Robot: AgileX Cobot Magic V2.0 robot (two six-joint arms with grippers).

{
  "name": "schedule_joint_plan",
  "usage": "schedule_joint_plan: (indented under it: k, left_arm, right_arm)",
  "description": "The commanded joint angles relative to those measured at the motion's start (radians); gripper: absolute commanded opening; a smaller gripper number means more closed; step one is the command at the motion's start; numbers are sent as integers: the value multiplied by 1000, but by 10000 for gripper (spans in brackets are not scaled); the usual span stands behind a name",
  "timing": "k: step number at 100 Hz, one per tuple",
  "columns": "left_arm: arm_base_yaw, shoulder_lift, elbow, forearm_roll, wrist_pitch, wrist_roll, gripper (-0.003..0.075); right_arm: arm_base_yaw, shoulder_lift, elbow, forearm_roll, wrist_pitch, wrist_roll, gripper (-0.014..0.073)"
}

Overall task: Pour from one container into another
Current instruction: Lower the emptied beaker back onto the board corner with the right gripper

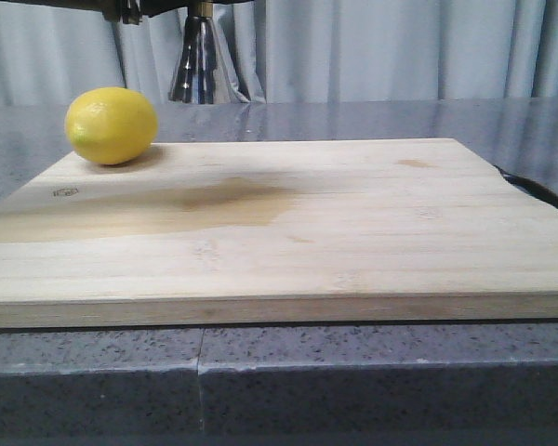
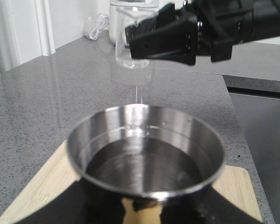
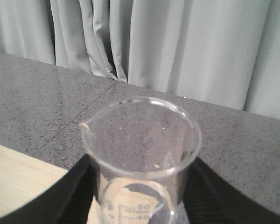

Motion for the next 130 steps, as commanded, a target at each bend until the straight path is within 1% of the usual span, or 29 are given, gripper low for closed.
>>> schedule_joint_plan:
  k: [1,14,20,26,46,66,97,130]
  left_arm:
    - [-9,-44,-30,-87,53,1,239]
    - [-9,-44,-30,-87,53,1,239]
    - [-9,-44,-30,-87,53,1,239]
    - [-9,-44,-30,-87,53,1,239]
    - [-9,-44,-30,-87,53,1,239]
    - [-9,-44,-30,-87,53,1,239]
    - [-9,-44,-30,-87,53,1,239]
    - [-9,-44,-30,-87,53,1,239]
  right_arm:
    - [-32,8,4,0,-149,1,309]
    - [-50,67,34,-53,-289,-1,309]
    - [-50,95,34,-79,-332,-18,309]
    - [-50,127,34,-77,-371,-29,309]
    - [-50,217,30,-73,-417,-87,309]
    - [-50,305,30,-34,-485,-149,309]
    - [-50,389,30,-17,-497,-249,309]
    - [-50,405,30,25,-488,-254,315]
